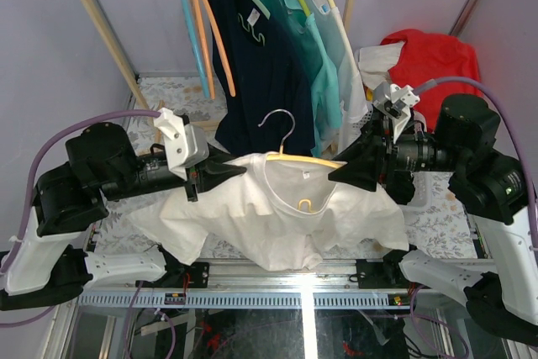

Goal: Place the t-shirt on the hanger

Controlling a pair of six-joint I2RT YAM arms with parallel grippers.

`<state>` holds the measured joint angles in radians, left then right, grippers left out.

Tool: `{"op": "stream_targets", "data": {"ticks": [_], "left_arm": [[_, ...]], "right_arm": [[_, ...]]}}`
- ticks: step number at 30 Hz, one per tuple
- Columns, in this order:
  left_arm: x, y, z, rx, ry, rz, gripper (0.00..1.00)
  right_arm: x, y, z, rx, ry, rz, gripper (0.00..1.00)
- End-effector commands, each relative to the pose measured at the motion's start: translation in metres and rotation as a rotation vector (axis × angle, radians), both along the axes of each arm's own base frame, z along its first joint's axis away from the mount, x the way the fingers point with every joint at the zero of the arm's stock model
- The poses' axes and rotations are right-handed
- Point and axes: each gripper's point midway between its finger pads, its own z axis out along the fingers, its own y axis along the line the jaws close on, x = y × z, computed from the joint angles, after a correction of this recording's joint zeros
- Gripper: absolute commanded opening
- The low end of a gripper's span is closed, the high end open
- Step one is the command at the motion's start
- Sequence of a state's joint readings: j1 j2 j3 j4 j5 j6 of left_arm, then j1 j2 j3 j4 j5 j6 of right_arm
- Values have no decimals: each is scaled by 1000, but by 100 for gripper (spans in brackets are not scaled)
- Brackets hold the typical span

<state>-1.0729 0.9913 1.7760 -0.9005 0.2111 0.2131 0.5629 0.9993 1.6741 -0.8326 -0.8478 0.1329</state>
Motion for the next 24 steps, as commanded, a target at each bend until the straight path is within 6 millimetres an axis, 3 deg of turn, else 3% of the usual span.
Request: {"op": "stream_targets", "data": {"ticks": [1, 3, 10, 15, 19, 24], "left_arm": [[-5, -10, 42, -149, -56, -48, 0], [-5, -12, 42, -150, -57, -52, 0], [-3, -22, 39, -138, -48, -66, 0], [5, -19, 39, -141, -42, -14, 0], [12, -6, 45, -164, -45, 57, 23], [14, 8, 47, -175, -47, 108, 37]], "right_arm": [[1, 7, 14, 44, -24, 40, 38], [2, 8, 13, 45, -23, 48, 34], [4, 12, 13, 52, -20, 67, 33], [9, 8, 13, 41, -49, 11, 19], [20, -2, 13, 26, -82, -105, 10], [22, -14, 16, 27, -132, -179, 6]]}}
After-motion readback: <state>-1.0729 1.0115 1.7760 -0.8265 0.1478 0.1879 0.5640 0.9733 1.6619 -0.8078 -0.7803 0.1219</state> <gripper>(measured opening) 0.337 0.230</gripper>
